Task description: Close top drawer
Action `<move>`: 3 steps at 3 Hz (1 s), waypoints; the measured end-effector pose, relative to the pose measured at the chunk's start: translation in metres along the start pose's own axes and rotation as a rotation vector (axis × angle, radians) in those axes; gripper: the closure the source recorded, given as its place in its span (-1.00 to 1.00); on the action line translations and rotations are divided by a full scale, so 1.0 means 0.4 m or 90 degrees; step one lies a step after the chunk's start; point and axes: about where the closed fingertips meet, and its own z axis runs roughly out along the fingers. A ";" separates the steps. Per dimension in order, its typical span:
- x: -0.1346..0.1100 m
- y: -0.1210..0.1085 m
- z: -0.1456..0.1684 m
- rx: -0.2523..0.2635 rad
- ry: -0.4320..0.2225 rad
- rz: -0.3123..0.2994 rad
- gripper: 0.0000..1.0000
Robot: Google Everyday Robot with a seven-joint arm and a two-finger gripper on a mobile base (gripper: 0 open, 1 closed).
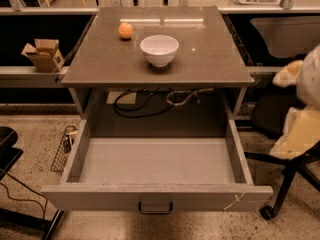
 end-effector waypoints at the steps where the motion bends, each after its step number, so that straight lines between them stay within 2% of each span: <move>1: 0.049 0.093 0.069 0.023 -0.027 0.003 -0.21; 2: 0.104 0.203 0.188 0.018 -0.041 0.016 0.27; 3: 0.176 0.353 0.363 -0.062 -0.016 0.022 0.73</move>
Offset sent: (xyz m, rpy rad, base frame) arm -0.1789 -0.0076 -0.3122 0.0868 0.2799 -0.0430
